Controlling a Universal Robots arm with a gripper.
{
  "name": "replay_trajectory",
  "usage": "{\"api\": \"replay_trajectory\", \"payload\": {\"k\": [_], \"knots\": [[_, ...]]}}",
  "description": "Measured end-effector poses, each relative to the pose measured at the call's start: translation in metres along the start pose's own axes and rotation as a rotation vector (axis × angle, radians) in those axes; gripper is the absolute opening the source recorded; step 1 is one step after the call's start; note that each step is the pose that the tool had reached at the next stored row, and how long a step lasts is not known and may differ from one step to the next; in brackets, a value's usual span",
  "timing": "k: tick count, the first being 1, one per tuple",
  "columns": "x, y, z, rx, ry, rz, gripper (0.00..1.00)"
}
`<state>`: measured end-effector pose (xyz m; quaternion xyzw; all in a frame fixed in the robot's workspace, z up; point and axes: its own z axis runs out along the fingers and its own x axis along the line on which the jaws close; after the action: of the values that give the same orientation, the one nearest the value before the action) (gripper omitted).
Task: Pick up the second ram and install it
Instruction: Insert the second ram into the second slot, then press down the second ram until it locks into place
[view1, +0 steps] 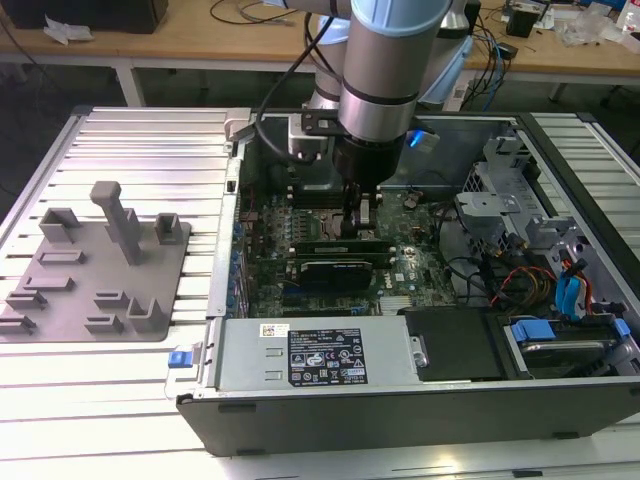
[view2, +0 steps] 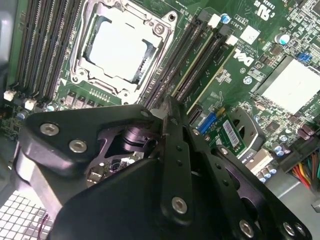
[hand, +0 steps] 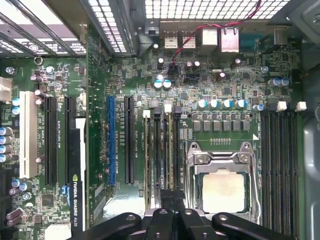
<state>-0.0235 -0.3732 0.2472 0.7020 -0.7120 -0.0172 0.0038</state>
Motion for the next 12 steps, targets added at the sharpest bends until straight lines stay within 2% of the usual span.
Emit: {"api": "replay_trajectory", "payload": {"k": [1,12], "knots": [[0.0003,0.0001,0.0000,0.0004,-0.0104,0.000,0.08],[0.0003,0.0000,0.0000,0.0003,-0.0134,0.000,0.08]]}}
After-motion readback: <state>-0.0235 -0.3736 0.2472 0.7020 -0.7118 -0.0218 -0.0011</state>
